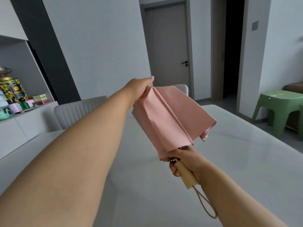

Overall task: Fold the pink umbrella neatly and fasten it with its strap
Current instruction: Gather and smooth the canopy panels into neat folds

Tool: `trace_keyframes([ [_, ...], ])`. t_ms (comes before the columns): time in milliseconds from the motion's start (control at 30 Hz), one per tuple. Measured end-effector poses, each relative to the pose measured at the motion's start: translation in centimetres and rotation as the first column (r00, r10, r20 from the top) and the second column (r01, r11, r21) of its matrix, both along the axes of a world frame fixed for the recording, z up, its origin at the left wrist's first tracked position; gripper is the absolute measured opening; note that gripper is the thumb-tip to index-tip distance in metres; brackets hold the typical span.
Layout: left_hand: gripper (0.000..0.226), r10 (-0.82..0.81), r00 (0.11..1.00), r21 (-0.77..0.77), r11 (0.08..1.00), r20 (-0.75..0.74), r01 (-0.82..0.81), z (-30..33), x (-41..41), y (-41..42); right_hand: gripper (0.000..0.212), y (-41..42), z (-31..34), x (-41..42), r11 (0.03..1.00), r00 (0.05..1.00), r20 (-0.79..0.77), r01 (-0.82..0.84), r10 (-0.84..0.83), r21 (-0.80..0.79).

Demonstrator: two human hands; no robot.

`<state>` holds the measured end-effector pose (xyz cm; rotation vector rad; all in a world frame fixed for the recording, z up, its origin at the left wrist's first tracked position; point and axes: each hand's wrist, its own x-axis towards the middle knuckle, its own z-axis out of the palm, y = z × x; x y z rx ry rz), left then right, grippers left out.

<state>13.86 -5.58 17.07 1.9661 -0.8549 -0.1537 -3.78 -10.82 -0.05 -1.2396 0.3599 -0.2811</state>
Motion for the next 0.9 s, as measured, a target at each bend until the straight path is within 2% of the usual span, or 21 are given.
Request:
trace_keyframes([
  [100, 0.037, -0.118, 0.974, -0.065, 0.992, -0.195, 0.107, 0.3, 0.3, 0.4, 0.025, -0.2, -0.1, 0.1, 1.0, 1.0, -0.013, -0.014, 0.015, 0.02],
  [200, 0.019, -0.058, 0.993, 0.083, 0.994, -0.099, 0.066, 0.3, 0.9, 0.4, 0.02, -0.3, -0.1, 0.0, 0.999, 0.999, -0.011, -0.049, 0.049, 0.021],
  [267, 0.033, 0.028, 1.0, 0.134, 0.991, -0.008, -0.027, 0.3, 1.0, 0.4, 0.018, -0.1, -0.1, -0.1, 0.997, 0.998, -0.012, -0.066, 0.066, 0.025],
  [333, 0.033, 0.025, 0.997, 0.073, 0.997, -0.07, -0.02, 0.3, 1.0, 0.5, 0.018, 0.1, -0.1, 0.0, 0.996, 0.997, -0.013, -0.076, 0.076, 0.036],
  [400, 0.017, -0.051, 0.983, -0.017, 0.999, -0.179, 0.049, 0.5, 0.6, 0.9, 0.018, 0.2, -0.1, 0.0, 0.994, 0.996, -0.003, -0.089, 0.089, 0.058],
  [533, 0.02, -0.237, 0.912, -0.213, 0.962, -0.336, 0.172, 1.0, 0.6, 1.4, 0.019, 0.2, 0.0, 0.0, 0.99, 0.995, 0.022, -0.104, 0.102, 0.099],
  [600, 0.017, -0.282, 0.89, -0.285, 0.941, -0.36, 0.183, 1.2, 0.8, 1.6, 0.019, 0.1, 0.0, 0.0, 0.989, 0.994, 0.028, -0.109, 0.107, 0.1],
  [667, 0.017, -0.195, 0.934, -0.215, 0.968, -0.3, 0.133, 0.9, 1.0, 1.5, 0.018, 0.1, 0.0, 0.0, 0.988, 0.994, 0.039, -0.109, 0.105, 0.108],
  [767, 0.028, -0.041, 0.989, 0.008, 0.999, -0.139, 0.043, 0.5, 1.1, 1.3, 0.018, 0.2, -0.1, 0.0, 0.988, 0.993, 0.038, -0.114, 0.111, 0.101],
  [833, 0.03, -0.048, 0.984, 0.051, 0.997, -0.173, 0.057, 0.5, 0.8, 1.3, 0.017, 0.3, -0.2, 0.1, 0.988, 0.992, 0.018, -0.127, 0.126, 0.085],
  [900, 0.032, -0.108, 0.958, -0.043, 0.994, -0.265, 0.101, 0.7, 0.6, 1.3, 0.015, 0.4, -0.2, 0.1, 0.987, 0.99, 0.008, -0.139, 0.139, 0.078],
])
